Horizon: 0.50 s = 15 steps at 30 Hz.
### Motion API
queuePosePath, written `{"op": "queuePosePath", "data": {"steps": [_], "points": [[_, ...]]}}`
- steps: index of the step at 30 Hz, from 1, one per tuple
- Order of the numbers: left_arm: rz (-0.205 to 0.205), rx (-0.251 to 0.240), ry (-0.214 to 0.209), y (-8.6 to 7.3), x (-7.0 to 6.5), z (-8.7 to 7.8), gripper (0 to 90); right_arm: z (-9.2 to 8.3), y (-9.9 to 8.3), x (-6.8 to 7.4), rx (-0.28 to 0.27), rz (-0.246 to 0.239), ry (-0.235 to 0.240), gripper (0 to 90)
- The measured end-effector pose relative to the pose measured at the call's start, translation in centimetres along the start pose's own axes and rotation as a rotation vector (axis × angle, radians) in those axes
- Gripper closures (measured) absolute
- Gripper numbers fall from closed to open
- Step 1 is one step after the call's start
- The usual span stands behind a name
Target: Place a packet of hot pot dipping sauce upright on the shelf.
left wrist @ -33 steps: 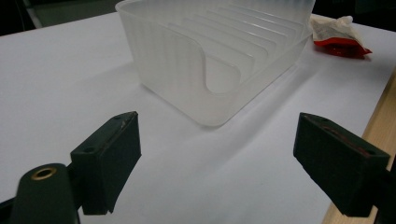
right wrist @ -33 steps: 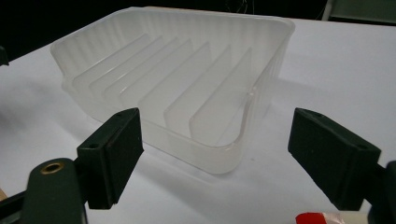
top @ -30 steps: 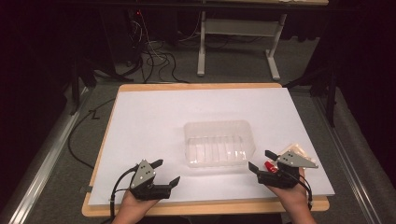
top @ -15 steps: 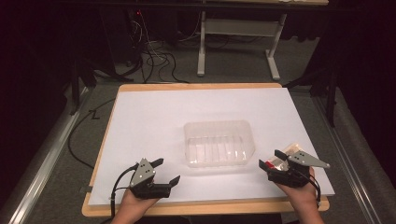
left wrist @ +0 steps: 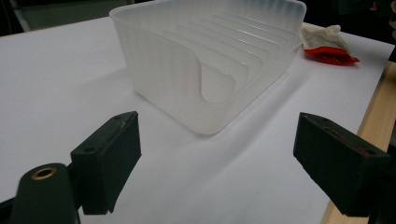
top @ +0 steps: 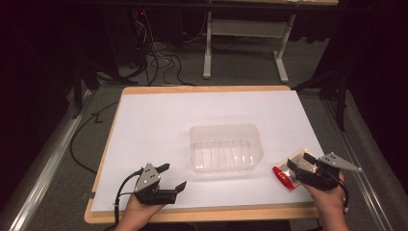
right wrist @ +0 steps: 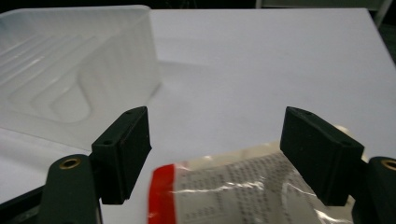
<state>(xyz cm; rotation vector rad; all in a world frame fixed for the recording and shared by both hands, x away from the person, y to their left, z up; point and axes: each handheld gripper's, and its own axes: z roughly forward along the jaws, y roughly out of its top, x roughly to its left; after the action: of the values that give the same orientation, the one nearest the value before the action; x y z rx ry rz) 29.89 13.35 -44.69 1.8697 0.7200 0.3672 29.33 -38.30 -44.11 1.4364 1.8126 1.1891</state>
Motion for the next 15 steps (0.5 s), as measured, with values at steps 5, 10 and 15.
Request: {"op": "queuePosePath", "data": {"steps": [5,10,15], "points": [[0.001,0.003,0.002,0.0,0.0,0.0,15.5,-0.9,-0.5,-2.4,0.006,0.031,-0.064,25.2],[0.002,0.002,0.001,0.0,0.0,-0.1,15.5,-1.4,-0.9,-4.1,0.014,0.072,-0.117,24.7],[0.003,0.003,-0.002,0.0,0.0,-0.1,15.5,-1.7,-1.5,-5.9,0.030,0.110,-0.162,24.5]]}}
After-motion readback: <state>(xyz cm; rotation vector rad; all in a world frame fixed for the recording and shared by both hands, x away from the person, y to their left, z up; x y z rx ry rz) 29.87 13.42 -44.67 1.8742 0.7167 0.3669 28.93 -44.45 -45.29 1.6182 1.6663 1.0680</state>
